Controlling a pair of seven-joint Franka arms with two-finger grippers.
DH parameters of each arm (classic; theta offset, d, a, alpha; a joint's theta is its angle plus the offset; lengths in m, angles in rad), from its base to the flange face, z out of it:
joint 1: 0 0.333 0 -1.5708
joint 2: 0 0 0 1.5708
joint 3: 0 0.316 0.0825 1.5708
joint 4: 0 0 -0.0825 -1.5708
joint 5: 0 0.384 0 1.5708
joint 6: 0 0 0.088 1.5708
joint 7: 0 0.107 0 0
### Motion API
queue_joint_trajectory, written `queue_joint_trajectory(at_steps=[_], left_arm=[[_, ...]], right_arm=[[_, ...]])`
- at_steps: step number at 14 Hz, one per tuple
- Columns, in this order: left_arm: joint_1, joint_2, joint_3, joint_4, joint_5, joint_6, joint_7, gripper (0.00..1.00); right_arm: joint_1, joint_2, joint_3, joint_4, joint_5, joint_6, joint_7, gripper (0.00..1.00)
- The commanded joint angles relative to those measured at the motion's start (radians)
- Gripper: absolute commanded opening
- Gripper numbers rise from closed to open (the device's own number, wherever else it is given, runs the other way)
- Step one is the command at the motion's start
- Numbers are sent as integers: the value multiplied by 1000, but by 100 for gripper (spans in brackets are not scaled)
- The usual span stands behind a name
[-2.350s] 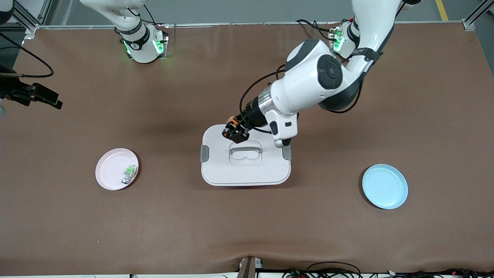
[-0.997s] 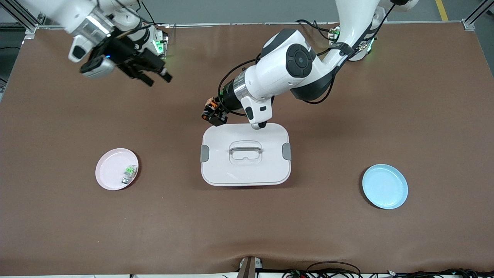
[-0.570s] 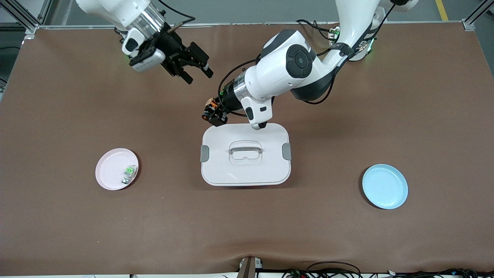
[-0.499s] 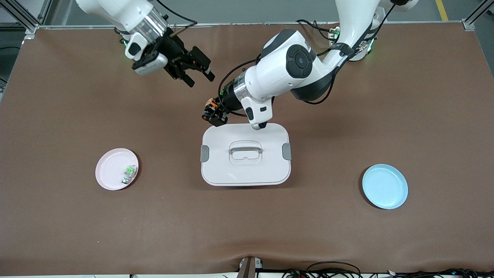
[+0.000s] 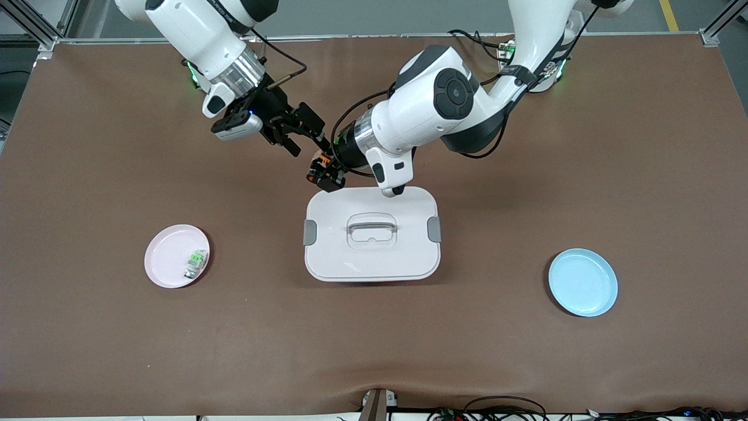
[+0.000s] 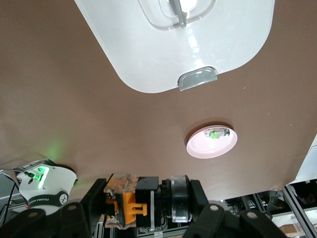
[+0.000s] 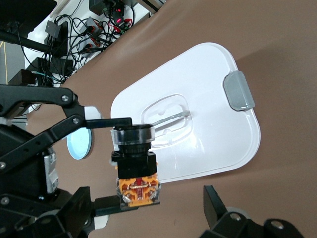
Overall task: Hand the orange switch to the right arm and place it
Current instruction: 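Reach the right gripper toward the orange switch held by the left gripper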
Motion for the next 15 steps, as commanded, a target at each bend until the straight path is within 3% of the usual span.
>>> queue_joint_trajectory(at_steps=[1, 13, 14, 15], left_arm=[[-2, 2, 2, 11, -12, -16, -9, 3], [1, 3, 5, 13, -10, -16, -6, 3], [1, 3, 5, 13, -12, -16, -6, 3], [1, 3, 5, 13, -12, -16, -6, 3]], right_arm=[[16, 35, -2, 12, 8, 44, -11, 100], [55, 96, 0, 20, 9, 140, -2, 99], [57, 96, -2, 23, 9, 140, 2, 83], [59, 98, -2, 26, 9, 140, 2, 56]])
